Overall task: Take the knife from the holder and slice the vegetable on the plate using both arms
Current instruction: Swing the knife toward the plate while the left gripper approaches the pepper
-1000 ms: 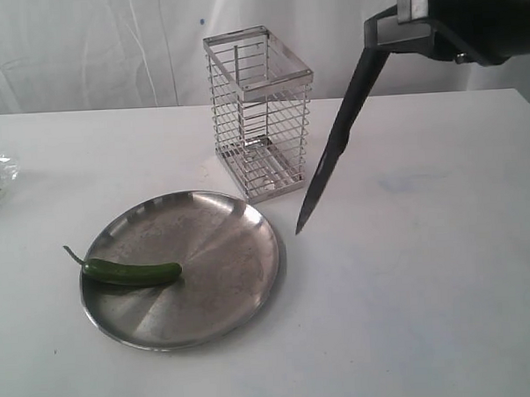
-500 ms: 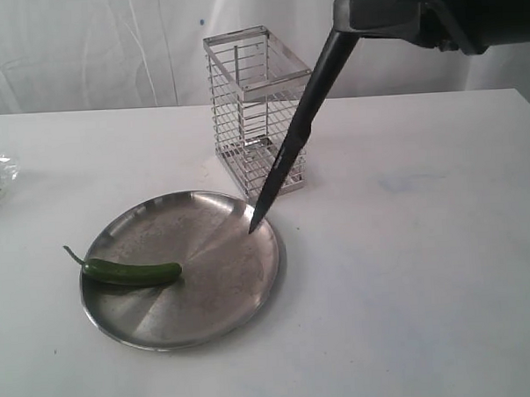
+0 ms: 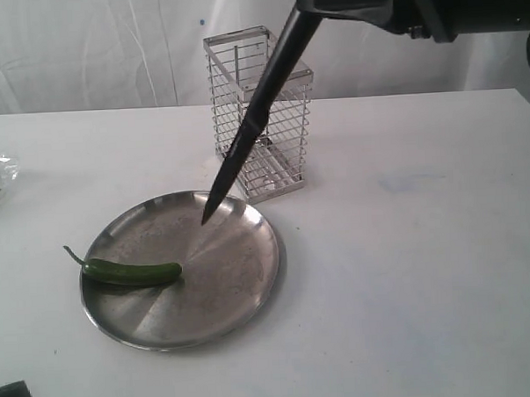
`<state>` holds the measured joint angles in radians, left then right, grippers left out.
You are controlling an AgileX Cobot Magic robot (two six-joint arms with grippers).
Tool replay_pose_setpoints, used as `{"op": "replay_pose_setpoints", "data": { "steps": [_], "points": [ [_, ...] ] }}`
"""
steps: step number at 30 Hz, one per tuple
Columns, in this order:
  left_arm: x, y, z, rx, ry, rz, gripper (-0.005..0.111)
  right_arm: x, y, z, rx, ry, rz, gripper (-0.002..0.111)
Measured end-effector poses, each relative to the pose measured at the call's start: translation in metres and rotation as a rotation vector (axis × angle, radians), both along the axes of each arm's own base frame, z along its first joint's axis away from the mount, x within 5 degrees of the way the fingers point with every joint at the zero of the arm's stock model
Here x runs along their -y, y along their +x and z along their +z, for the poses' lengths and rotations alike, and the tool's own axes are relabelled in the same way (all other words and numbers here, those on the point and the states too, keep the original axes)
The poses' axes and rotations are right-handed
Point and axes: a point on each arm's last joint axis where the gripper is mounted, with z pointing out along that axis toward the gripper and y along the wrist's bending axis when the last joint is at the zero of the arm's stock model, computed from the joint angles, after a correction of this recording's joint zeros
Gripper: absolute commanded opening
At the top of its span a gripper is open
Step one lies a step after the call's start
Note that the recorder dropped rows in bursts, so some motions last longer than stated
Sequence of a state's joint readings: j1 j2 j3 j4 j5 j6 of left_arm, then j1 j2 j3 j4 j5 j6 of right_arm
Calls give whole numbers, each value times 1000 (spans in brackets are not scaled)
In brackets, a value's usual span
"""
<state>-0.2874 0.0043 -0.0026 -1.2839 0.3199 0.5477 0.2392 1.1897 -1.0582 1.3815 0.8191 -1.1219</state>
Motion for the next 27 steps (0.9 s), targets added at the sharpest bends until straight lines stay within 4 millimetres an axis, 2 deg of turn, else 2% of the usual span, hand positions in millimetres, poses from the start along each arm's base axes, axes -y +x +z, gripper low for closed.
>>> {"op": "replay_pose_setpoints", "data": {
  "steps": [3, 7, 11, 12, 15, 17, 20, 24, 27],
  "points": [
    [5, -2, 13, 151, -36, -67, 0, -15, -1, -1, 4, 38, 58, 5],
    [7, 14, 14, 160, 89, -35, 0, -37, 9, -17, -3, 3, 69, 5],
    [8, 41, 48, 232, 258, 28, 0, -41, 17, -23, -8, -3, 29, 5],
    [10, 52, 61, 250, 302, 40, 0, -41, 19, -22, 6, 4, 10, 5],
    [20, 84, 78, 210, 352, 15, 0, -40, 22, -17, 53, 33, -30, 5],
    [26, 102, 77, 154, 366, -11, 0, -39, 23, -15, 77, 41, -37, 5],
    [34, 128, 65, 50, 399, -33, 0, -38, 25, -13, 110, 52, -65, 5],
    [44, 156, 51, -51, 415, -77, 0, -38, 29, -14, 136, 40, -91, 5],
    [52, 171, 51, -66, 400, -114, 0, -41, 33, -19, 124, 34, -81, 5]
  ]
}}
